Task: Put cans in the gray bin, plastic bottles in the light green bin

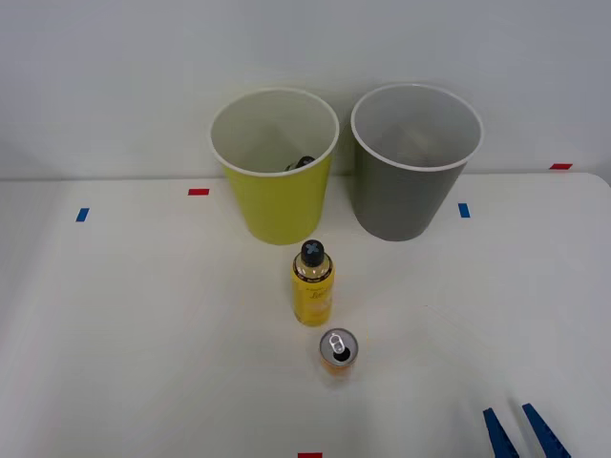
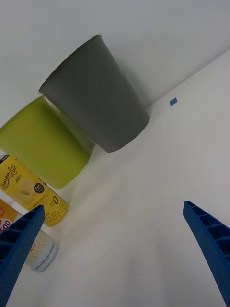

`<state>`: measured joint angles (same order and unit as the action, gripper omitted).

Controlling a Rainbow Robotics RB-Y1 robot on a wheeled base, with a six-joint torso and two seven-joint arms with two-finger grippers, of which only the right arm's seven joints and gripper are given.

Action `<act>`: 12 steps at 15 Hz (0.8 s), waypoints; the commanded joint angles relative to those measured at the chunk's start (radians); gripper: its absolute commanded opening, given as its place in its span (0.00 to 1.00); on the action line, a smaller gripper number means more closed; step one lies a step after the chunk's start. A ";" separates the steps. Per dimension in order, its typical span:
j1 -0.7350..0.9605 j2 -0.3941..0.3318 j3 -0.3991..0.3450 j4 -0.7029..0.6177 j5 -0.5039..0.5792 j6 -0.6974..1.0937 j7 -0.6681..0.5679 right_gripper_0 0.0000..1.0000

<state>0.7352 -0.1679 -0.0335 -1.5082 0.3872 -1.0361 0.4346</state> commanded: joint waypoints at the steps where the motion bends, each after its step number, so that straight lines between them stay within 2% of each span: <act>1: -0.011 -0.004 0.006 0.002 0.021 0.001 -0.005 1.00; 4: -0.037 -0.010 -0.019 0.002 0.101 0.001 -0.007 1.00; 8: -0.043 0.001 -0.063 0.002 0.154 0.001 0.001 1.00; 12: -0.046 0.065 -0.128 0.000 0.239 -0.012 -0.014 1.00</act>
<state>0.6865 -0.1195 -0.1525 -1.5071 0.6180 -1.0398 0.4243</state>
